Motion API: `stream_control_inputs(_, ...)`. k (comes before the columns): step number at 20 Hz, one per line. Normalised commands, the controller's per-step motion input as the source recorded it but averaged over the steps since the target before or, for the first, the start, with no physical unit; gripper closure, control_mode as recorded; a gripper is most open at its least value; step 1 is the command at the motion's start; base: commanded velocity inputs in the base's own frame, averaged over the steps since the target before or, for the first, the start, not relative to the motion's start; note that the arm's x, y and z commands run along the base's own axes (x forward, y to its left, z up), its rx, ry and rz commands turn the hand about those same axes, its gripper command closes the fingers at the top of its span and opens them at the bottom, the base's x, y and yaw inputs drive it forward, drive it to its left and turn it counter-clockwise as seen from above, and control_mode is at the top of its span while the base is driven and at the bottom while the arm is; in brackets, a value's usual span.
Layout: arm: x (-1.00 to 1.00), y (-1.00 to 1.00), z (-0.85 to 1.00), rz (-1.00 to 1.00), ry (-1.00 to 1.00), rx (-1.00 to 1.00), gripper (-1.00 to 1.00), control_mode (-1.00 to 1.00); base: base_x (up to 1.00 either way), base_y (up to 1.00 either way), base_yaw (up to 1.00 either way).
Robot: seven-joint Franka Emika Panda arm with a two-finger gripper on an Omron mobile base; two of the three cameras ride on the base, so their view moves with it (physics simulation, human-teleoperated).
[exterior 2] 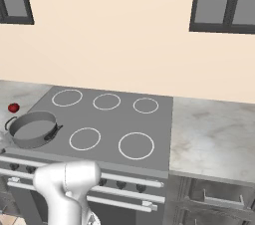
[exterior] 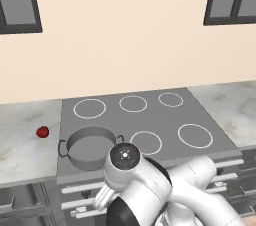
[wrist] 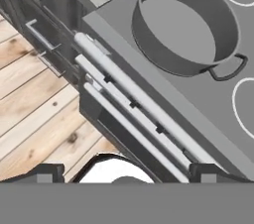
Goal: Turn on the burner for the pot on the stove. Wait thirty seconds for the pot to heat up. Then add the tomato to the pot.
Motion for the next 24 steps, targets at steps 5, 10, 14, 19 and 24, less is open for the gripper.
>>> stream_control_inputs(5,-0.12,0.48,-0.42,0.12,-0.15,0.06,-1.00,-1.00,0.00,0.00,0.00)
stream_control_inputs(10,0.00,0.41,-0.41,0.09,-0.18,0.15,-1.00,-1.00,0.00,0.00,0.00)
stream_control_inputs(14,0.00,0.16,-0.39,0.02,-0.23,0.20,-1.00,-1.00,0.00,0.00,0.00)
stream_control_inputs(19,0.00,0.03,-0.42,0.00,-0.35,0.25,-1.00,-1.00,0.00,0.00,0.00)
stream_control_inputs(24,0.00,0.00,-0.28,0.00,-0.28,0.24,-1.00,-1.00,0.00,0.00,0.00)
